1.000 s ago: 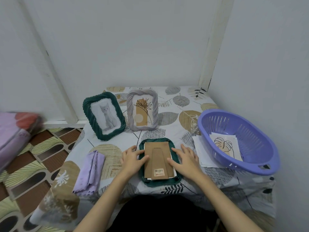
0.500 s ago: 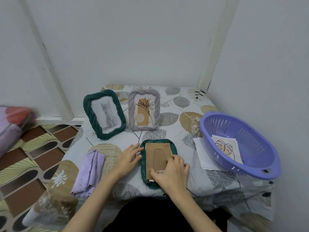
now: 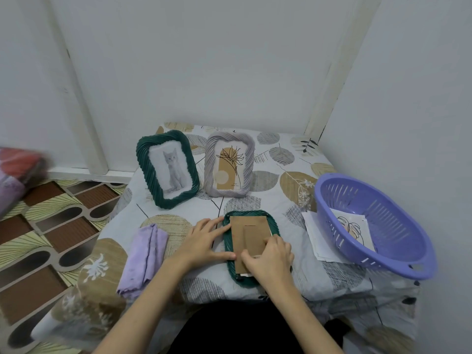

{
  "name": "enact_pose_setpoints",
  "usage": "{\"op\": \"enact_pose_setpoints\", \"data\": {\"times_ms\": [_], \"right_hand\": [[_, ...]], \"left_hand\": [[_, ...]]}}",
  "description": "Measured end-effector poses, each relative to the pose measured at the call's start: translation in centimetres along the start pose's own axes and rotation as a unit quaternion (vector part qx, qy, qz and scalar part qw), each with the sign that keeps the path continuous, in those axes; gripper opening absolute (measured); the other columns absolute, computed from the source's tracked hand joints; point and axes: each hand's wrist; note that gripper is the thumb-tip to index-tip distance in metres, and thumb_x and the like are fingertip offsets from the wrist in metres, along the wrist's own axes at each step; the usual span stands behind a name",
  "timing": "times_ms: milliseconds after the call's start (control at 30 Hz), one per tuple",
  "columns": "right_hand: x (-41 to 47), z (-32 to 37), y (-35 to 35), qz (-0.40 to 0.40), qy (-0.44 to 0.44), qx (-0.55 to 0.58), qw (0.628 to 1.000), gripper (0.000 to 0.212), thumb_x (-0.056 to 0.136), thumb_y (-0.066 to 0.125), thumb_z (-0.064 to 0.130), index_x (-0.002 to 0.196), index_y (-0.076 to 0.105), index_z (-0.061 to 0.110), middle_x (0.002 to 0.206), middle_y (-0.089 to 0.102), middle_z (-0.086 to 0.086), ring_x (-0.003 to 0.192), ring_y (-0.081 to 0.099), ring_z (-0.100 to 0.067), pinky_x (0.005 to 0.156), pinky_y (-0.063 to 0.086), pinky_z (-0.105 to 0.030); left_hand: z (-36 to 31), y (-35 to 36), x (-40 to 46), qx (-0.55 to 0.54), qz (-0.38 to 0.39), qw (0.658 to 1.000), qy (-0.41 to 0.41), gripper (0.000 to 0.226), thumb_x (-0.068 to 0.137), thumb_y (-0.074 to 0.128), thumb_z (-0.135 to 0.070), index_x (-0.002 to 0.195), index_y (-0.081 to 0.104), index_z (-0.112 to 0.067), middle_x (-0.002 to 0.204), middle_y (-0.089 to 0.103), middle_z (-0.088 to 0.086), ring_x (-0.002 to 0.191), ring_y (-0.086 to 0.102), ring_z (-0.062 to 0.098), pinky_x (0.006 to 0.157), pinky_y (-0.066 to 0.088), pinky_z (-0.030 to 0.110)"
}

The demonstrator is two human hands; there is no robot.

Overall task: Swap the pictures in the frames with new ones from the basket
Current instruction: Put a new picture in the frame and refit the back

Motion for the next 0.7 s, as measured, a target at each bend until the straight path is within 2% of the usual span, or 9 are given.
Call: {"op": "enact_pose_setpoints", "data": {"times_ms": [300, 700], "right_hand": [[0.6, 0.3, -1.4, 0.057, 0.011, 0.013, 0.998, 0.057, 0.076, 0.058, 0.044, 0.118, 0.047, 0.006, 0.123, 0.050, -0.008, 0.117, 0.039, -0.029, 0.097, 0.035, -0.039], [0.9, -0.1, -1.7, 0.080, -0.007, -0.005, 0.997, 0.057, 0.076, 0.059, 0.044, 0.115, 0.049, 0.004, 0.117, 0.052, -0.011, 0.113, 0.039, -0.030, 0.096, 0.038, -0.039]], "left_hand": [[0.0, -0.3, 0.4, 0.003, 0.019, 1.000, -0.003, 0.126, 0.034, 0.016, -0.101, 0.145, 0.018, -0.040, 0.154, 0.005, -0.016, 0.141, -0.001, 0.019, 0.114, 0.005, 0.043], [-0.4, -0.6, 0.4, -0.011, 0.016, 1.000, -0.008, 0.124, 0.033, 0.021, -0.101, 0.142, 0.022, -0.041, 0.153, 0.009, -0.015, 0.140, 0.003, 0.019, 0.114, 0.008, 0.045]]}}
Point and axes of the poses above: each hand's wrist, its own x-axis towards the middle knuckle, its own y-axis out of the palm, z = x × y
